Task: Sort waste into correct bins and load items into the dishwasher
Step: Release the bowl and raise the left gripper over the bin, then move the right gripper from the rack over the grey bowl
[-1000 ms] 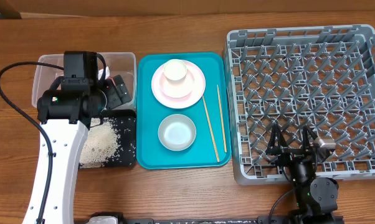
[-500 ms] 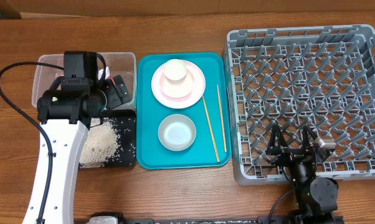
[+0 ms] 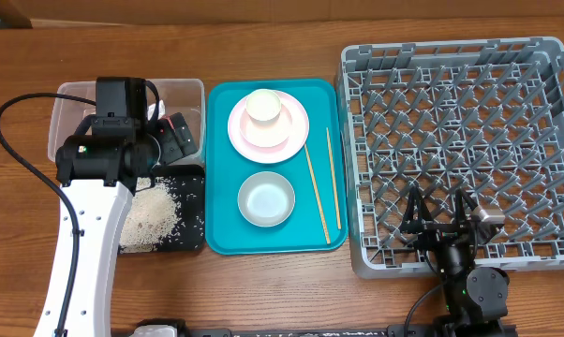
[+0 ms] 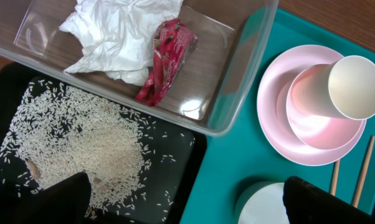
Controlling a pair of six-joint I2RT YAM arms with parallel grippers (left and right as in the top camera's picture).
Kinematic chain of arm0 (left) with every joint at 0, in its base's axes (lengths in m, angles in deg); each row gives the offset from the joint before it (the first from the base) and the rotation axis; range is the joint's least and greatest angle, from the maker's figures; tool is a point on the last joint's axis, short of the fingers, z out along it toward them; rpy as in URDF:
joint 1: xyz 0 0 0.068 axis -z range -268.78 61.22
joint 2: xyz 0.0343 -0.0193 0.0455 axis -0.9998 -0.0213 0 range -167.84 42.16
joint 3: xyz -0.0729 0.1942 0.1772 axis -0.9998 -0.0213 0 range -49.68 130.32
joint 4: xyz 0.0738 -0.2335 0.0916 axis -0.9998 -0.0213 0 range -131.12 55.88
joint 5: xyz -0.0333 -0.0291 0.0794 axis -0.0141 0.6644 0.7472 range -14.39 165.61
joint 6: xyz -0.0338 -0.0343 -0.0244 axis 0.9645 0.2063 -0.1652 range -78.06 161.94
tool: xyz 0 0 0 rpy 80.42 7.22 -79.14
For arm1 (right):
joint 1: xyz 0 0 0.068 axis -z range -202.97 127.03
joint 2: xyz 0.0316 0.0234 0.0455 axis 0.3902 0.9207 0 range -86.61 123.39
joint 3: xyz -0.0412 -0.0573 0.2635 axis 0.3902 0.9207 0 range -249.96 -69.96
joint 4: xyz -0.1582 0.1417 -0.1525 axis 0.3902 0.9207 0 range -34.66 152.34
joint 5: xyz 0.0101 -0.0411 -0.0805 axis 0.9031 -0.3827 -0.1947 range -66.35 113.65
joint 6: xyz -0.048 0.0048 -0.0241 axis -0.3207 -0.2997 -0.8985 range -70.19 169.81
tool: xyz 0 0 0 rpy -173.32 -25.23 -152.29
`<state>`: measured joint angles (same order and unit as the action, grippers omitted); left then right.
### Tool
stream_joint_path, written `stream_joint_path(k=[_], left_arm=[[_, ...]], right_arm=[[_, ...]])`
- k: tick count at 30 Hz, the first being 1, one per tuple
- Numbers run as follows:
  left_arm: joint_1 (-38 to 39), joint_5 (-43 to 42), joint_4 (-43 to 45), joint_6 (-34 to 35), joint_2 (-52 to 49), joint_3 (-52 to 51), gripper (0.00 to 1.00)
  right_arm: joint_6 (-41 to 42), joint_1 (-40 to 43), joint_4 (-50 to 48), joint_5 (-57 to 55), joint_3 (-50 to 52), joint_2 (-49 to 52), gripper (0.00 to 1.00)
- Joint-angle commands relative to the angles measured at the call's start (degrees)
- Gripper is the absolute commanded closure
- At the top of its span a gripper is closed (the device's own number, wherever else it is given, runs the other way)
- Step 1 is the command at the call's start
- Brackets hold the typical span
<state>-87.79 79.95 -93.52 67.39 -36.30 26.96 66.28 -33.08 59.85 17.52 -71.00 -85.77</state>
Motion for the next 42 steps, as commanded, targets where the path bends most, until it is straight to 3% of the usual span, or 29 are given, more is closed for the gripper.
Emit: stream_joint_path(k=[1, 16, 19, 24, 31, 42], left_arm=[[-0.22, 0.15, -0.13, -0.13, 0.13, 0.83, 0.00], [-0.22, 0.15, -0.15, -0.13, 0.13, 0.83, 0.00], [-0.22, 0.15, -0.15, -0.13, 0.13, 0.83, 0.00], [-0.22, 0.13, -0.15, -0.13, 0.13, 0.83, 0.00], [-0.22, 0.13, -0.15, -0.13, 0.13, 0.83, 0.00], [-0.22, 0.13, -0.15, -0.13, 0.13, 0.83, 0.00]], right_arm=[[0.00, 0.39, -0.31, 0.26, 0.59, -0.50, 0.00], [0.50, 0.37, -0.57, 0.70, 0.59, -0.50, 0.00], [4.74, 0.37, -0.50, 4.44, 0.59, -0.50, 0.00], [5.05, 0.37, -0.50, 10.29, 0.59, -0.50, 0.00], [5.05, 0.37, -1.55, 29.88, 0.59, -0.50, 0.00], [10.91, 0.39, 2.80, 32.63, -5.51, -0.46, 0.00]])
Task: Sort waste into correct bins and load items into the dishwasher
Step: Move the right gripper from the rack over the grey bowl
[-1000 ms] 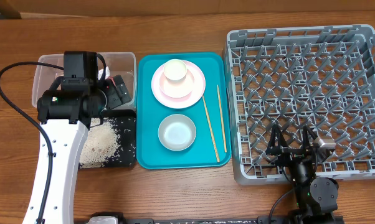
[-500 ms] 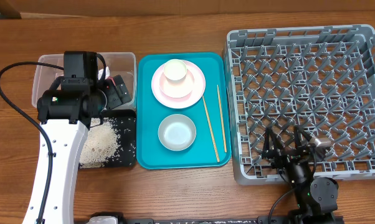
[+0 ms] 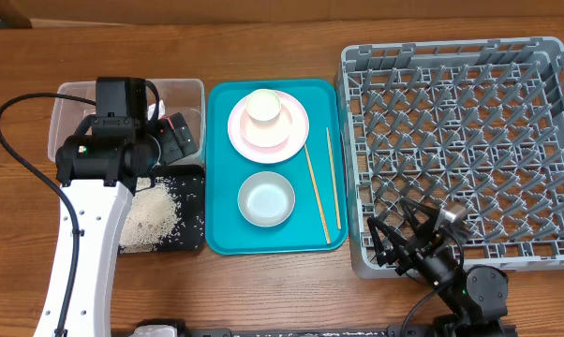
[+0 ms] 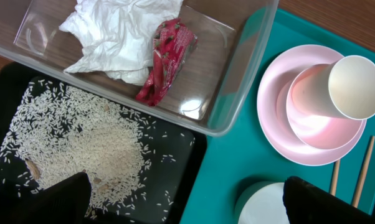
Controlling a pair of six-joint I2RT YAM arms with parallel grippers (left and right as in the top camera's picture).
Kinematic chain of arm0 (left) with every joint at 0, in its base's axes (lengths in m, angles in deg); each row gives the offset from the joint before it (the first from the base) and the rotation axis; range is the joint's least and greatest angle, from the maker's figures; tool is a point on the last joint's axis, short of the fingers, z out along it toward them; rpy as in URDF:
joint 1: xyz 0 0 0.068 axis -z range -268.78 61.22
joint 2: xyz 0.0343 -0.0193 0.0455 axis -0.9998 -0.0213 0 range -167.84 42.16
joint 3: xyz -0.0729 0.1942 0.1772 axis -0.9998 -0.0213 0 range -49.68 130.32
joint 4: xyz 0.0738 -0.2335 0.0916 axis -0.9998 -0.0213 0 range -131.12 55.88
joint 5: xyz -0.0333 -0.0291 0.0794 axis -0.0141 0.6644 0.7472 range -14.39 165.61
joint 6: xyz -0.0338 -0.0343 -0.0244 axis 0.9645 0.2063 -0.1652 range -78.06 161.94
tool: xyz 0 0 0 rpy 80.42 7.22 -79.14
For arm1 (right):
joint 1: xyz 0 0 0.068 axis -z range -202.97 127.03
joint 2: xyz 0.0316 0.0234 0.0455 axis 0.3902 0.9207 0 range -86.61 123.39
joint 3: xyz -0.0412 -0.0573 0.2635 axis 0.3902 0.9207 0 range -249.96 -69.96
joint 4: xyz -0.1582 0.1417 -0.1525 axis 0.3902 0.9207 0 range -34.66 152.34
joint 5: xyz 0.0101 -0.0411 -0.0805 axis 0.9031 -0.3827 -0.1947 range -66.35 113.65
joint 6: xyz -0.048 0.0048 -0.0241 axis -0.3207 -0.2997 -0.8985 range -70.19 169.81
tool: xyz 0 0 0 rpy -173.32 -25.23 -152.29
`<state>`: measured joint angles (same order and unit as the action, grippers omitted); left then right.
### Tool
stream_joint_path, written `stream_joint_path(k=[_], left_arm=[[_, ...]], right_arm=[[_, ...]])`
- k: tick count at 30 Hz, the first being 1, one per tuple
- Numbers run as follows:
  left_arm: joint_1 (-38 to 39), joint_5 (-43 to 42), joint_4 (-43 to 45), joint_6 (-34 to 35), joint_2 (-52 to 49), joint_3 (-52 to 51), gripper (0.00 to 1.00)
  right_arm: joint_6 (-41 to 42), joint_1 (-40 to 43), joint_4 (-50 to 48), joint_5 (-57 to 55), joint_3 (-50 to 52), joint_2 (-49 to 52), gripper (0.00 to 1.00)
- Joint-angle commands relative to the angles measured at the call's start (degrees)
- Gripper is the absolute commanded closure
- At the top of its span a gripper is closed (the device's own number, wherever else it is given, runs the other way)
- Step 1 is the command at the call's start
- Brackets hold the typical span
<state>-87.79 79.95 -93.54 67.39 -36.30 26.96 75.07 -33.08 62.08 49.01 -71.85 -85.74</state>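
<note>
A teal tray [image 3: 221,234] holds a pink plate [image 3: 296,131] with a pink bowl and a paper cup [image 3: 263,105] stacked on it, a pale bowl [image 3: 266,198] and two chopsticks [image 3: 317,192]. My left gripper [image 3: 182,140] hangs open over the seam between the clear bin [image 3: 71,94], the black rice tray [image 3: 193,187] and the teal tray. In the left wrist view its fingers [image 4: 56,199] frame the rice [image 4: 81,149] and the pale bowl [image 4: 268,202]. My right gripper [image 3: 394,229] stands open over the grey dish rack's [image 3: 469,131] front left corner, holding nothing.
Crumpled white tissue [image 4: 119,37] and a red wrapper [image 4: 169,59] lie in the clear bin [image 4: 237,93]. The cup [image 4: 356,87] stands on the pink plate. The left arm's white link runs down the table's left side. The rack's slots hold nothing.
My right gripper has shifted left and toward the table's front, and it is now turned toward the teal tray. The left gripper and all objects are where they were.
</note>
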Motion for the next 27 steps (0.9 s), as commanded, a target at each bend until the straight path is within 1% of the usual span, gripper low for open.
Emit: stream_joint_path(k=[1, 5, 9, 13, 16, 18, 20, 23, 27], left_arm=[[-0.22, 0.13, -0.13, -0.13, 0.13, 0.83, 0.00], [-0.22, 0.13, -0.13, -0.13, 0.13, 0.83, 0.00], [-0.22, 0.15, -0.13, -0.13, 0.13, 0.83, 0.00], [-0.22, 0.13, -0.13, -0.13, 0.13, 0.83, 0.00], [-0.22, 0.13, -0.13, -0.13, 0.13, 0.83, 0.00], [-0.22, 0.15, -0.13, -0.13, 0.13, 0.83, 0.00], [-0.22, 0.13, -0.13, -0.13, 0.13, 0.83, 0.00], [-0.22, 0.13, -0.13, -0.13, 0.13, 0.83, 0.00], [-0.22, 0.13, -0.13, -0.13, 0.13, 0.83, 0.00]], right_arm=[[2.89, 0.39, 2.71, -0.11, -7.02, -0.28, 0.00], [3.28, 0.39, 12.39, -4.98, -17.05, 2.89, 0.00], [3.28, 0.39, 22.18, -6.49, -29.49, 10.71, 0.00], [3.28, 0.39, 35.10, -6.97, -45.77, 24.09, 0.00], [2.78, 0.37, 48.70, -8.11, -59.04, 36.52, 0.00], [2.64, 0.37, 57.29, -8.22, -66.79, 44.83, 0.00], [2.67, 0.07, 63.54, -8.17, -72.39, 51.95, 0.00], [2.69, -1.86, 68.74, -7.61, -77.18, 61.05, 0.00], [2.64, -6.56, 67.60, -6.54, -77.46, 69.24, 0.00]])
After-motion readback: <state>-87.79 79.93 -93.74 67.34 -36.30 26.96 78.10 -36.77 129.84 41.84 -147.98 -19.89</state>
